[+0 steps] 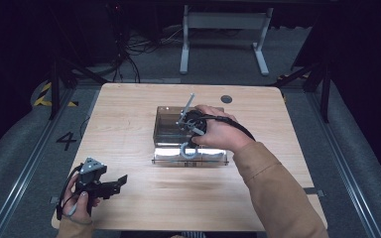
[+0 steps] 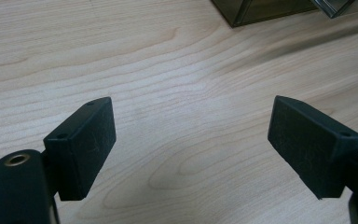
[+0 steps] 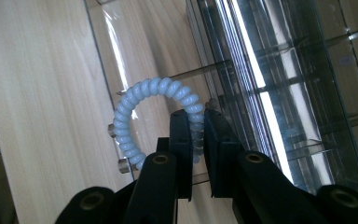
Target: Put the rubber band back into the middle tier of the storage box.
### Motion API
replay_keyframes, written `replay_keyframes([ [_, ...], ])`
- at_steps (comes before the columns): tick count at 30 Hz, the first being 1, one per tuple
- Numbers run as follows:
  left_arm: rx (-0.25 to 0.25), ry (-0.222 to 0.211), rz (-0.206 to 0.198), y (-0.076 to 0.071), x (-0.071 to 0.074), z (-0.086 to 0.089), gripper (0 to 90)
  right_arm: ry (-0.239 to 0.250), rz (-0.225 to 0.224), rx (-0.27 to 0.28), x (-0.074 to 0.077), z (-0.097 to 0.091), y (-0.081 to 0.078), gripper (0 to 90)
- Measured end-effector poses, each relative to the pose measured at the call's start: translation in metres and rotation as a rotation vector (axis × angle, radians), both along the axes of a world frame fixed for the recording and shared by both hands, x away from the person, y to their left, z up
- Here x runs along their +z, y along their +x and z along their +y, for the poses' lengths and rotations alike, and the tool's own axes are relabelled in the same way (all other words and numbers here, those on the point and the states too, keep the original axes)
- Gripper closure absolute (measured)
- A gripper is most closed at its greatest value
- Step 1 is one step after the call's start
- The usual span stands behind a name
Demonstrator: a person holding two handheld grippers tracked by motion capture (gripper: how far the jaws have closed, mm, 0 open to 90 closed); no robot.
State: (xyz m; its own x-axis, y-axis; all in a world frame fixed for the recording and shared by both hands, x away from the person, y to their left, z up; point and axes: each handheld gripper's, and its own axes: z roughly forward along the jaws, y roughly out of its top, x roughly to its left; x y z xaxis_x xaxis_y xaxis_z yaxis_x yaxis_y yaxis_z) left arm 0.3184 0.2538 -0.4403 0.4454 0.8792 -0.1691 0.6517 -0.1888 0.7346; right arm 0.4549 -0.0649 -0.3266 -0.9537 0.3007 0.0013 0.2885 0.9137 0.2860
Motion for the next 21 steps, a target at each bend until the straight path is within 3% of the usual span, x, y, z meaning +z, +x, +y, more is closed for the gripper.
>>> replay_keyframes([
  [13, -0.001, 0.000, 0.000, 0.000, 0.000, 0.000, 15.9, -0.103, -0.011, -0.008, -0.013, 0.004, 0.000, 83.0],
  [21, 0.001, -0.001, 0.000, 0.000, 0.000, 0.000, 15.9, -0.132, -0.013, 0.000, -0.018, 0.007, 0.000, 82.8],
])
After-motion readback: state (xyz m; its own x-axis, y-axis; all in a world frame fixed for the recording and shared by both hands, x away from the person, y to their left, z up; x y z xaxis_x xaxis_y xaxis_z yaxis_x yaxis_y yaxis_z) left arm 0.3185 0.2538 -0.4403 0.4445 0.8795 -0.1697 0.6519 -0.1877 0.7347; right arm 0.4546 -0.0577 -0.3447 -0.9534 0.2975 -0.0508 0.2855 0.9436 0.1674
